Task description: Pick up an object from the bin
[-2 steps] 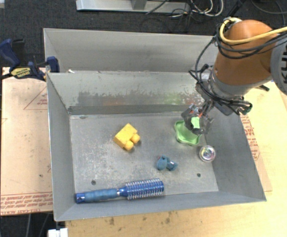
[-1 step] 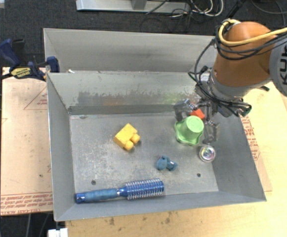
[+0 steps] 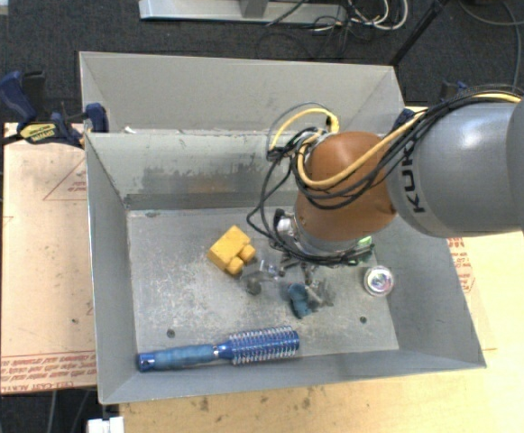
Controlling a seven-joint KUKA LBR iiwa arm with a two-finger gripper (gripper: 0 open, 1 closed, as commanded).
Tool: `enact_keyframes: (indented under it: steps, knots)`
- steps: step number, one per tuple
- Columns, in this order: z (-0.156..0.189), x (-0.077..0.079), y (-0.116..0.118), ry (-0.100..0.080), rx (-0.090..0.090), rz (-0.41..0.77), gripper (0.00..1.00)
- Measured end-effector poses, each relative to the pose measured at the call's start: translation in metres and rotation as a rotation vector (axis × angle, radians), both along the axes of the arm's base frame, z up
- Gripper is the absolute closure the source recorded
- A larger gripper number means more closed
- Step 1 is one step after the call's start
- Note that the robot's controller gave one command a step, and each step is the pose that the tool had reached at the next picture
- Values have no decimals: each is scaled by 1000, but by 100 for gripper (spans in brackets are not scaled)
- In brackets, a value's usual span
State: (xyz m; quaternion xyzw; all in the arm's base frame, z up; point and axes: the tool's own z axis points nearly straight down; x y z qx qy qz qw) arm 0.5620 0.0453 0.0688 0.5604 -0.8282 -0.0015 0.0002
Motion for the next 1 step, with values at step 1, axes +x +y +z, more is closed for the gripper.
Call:
enact_keyframes:
  steps: [1]
  knots:
    - [2, 1, -1, -3, -1, -1, 100]
